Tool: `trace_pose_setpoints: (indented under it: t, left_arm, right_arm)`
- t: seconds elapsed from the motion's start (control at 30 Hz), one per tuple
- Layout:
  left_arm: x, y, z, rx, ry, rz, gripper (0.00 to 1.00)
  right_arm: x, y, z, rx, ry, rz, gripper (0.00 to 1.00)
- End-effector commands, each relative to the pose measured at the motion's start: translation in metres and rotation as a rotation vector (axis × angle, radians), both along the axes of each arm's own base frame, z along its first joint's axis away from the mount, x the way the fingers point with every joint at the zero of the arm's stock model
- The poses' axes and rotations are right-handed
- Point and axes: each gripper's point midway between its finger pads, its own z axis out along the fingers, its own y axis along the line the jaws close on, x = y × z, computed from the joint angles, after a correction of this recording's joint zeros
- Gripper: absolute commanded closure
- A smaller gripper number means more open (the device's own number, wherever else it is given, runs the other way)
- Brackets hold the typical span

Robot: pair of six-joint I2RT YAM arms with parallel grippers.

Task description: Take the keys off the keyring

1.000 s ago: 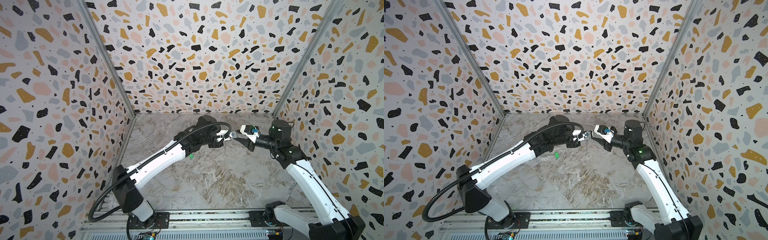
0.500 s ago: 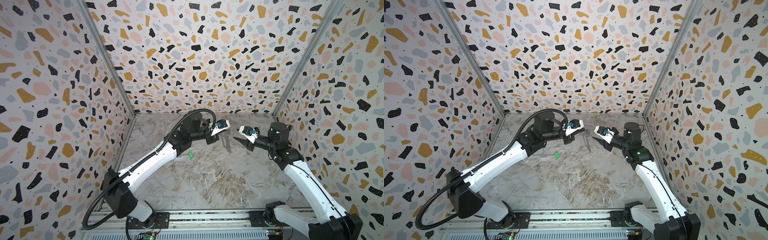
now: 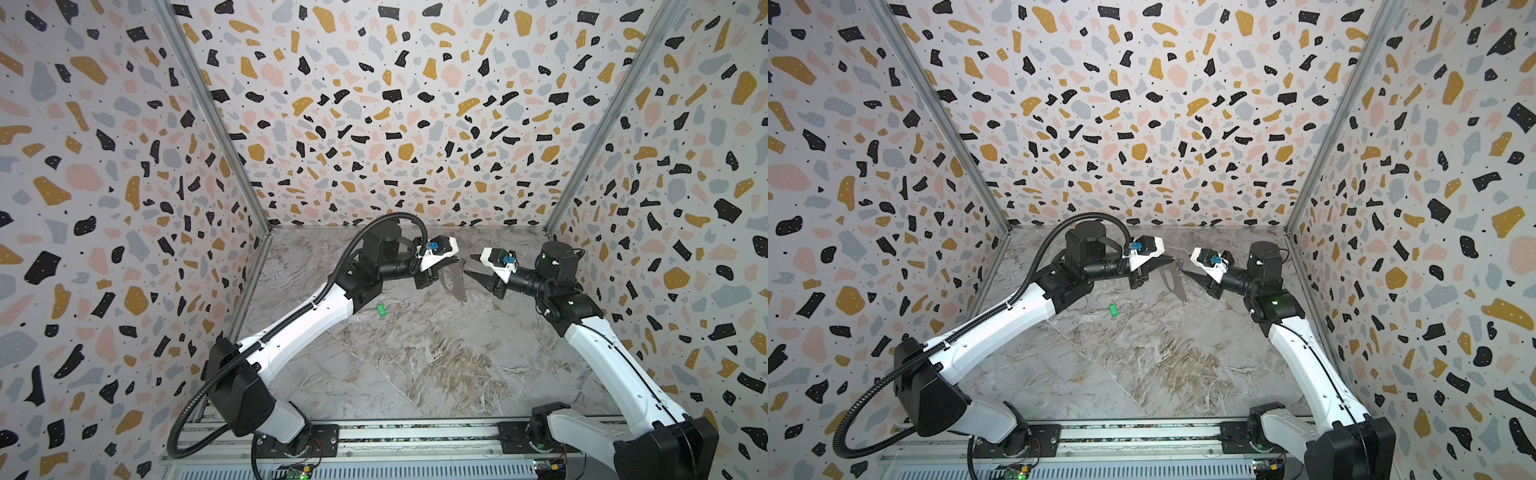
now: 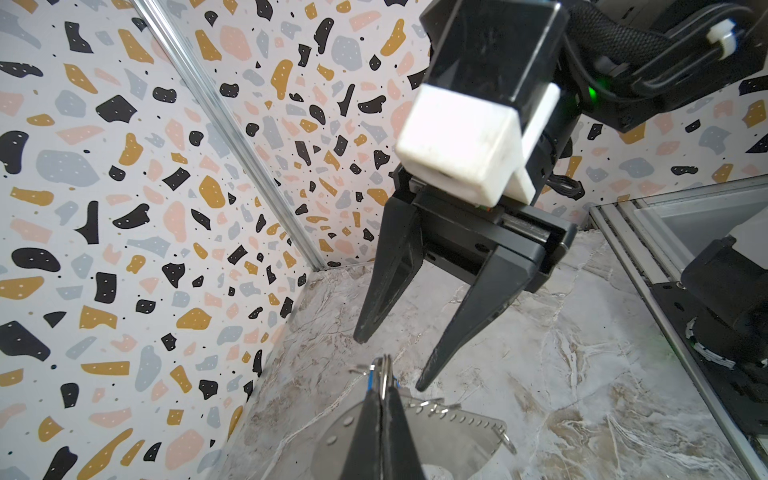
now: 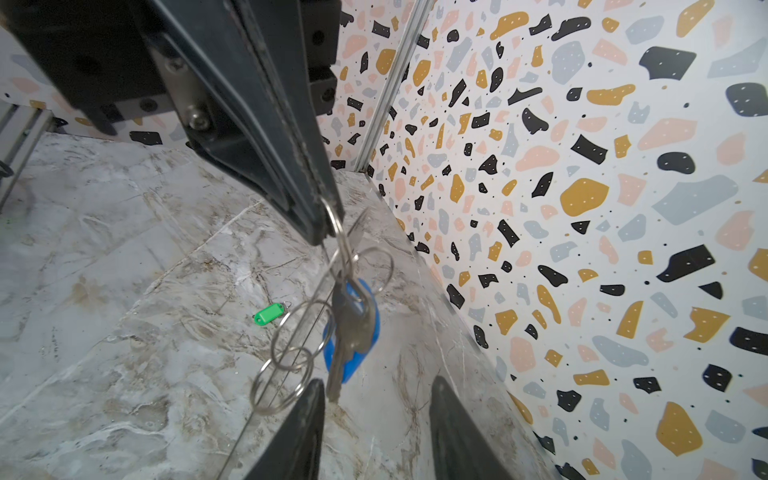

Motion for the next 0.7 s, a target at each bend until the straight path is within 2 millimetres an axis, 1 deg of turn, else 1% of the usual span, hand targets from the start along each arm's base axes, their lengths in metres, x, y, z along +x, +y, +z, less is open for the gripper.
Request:
trace_pose_setpoints:
  t: [0.0,0.17,0.47,0.57,0.67]
  left_arm:
    - [-0.004,0.001,0.020,-0.065,-0.042,-0.021,1.00]
    - [-0.005,0.001,0.018,-0.063,-0.041,-0.024,1.00]
    - [-0.006,0.002,0.017,-0.059,-0.045,-0.029,1.00]
    - [-0.007,0.002,0.016,-0.057,-0.043,-0.035,1.00]
    - [-0.008,0.002,0.017,-0.058,-0.044,-0.038,1.00]
  right_arm:
    - [-0.009,0.006,0.020,0.043,-0.011,0.065,0.58]
    - [-0.013,0.009,0.023,0.058,-0.005,0.104,0.61]
    - [-0.019,0.013,0.025,0.077,0.020,0.152,0.63]
    - [-0.018,0.014,0.025,0.083,0.024,0.157,0.68]
    - [-0.018,0.014,0.027,0.091,0.023,0.159,0.76]
